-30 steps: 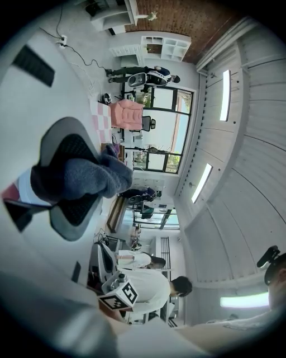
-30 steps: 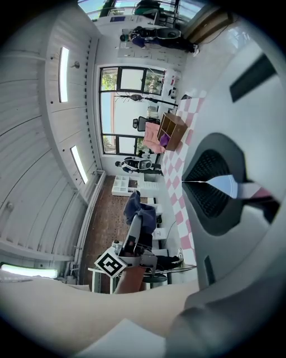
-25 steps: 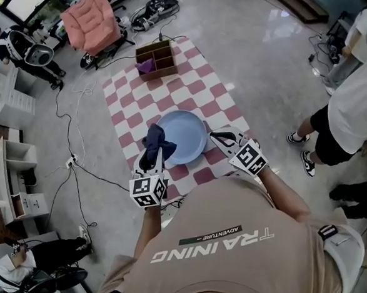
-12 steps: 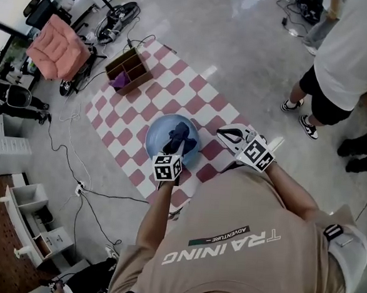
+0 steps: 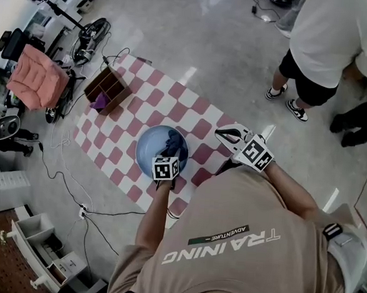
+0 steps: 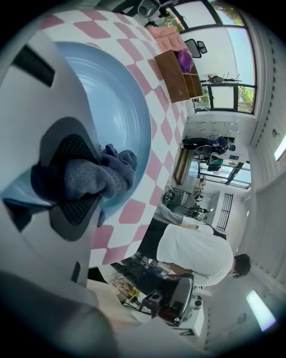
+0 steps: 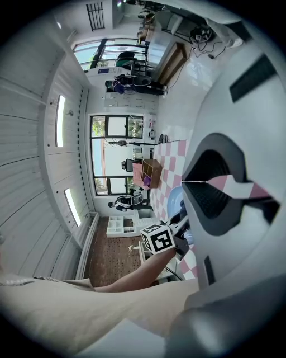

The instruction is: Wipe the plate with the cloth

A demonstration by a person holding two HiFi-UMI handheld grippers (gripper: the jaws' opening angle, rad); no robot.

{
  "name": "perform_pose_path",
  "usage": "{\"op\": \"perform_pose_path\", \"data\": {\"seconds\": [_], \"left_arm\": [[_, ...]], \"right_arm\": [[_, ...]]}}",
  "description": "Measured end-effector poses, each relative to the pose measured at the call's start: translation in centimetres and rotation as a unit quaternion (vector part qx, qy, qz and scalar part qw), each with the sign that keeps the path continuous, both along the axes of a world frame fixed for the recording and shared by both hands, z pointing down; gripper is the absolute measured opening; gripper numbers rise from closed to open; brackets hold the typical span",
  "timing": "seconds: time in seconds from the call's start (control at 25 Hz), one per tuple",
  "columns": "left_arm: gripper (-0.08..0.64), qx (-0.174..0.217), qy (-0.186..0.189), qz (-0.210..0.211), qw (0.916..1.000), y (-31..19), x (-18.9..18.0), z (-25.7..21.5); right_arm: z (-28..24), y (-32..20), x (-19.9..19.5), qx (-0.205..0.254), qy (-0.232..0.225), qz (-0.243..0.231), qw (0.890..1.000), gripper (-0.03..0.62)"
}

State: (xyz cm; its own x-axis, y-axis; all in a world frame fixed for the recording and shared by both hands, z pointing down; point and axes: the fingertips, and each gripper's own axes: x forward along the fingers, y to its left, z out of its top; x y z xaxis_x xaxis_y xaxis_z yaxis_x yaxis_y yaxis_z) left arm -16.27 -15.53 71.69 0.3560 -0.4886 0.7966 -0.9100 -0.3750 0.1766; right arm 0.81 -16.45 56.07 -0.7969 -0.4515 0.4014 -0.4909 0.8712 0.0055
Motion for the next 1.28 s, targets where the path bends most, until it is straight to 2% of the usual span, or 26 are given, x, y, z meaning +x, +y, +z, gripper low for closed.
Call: {"op": "perform_pose_path", "data": {"seconds": [0.24,0.68,0.8,1.04,1.16,1.28], "left_arm": [[0.146,-0.004,-0.001,0.003,1.0,-0.9,0.1,-0.1],[0.146,0.001,-0.007,-0.062,0.998,-4.5,-4.1,0.1],[0.147,0.001,-0.017,-0.11,0.9937,-4.7,-6.7,-0.2],[0.147,-0.019,-0.027,-0.202,0.9787,-3.1,-11.4,-0.6],[0.147,-0.036,-0.028,-0.222,0.974,-2.1,-12.6,-0.2],[0.147,-0.051,-0.03,-0.221,0.9736,-1.2,-12.8,-0.2]], "right_arm": [[-0.1,0.2,0.1,-0.004,0.003,0.002,1.0,0.018],[1.0,1.0,-0.4,-0.005,0.018,-0.016,1.0,0.018],[1.0,1.0,-0.5,-0.006,0.015,-0.02,1.0,0.018],[1.2,1.7,-1.9,-0.008,0.012,-0.052,0.999,0.018],[1.2,1.8,-2.7,-0.008,0.007,-0.068,0.998,0.018],[1.3,1.8,-3.2,-0.006,0.006,-0.079,0.997,0.018]]}}
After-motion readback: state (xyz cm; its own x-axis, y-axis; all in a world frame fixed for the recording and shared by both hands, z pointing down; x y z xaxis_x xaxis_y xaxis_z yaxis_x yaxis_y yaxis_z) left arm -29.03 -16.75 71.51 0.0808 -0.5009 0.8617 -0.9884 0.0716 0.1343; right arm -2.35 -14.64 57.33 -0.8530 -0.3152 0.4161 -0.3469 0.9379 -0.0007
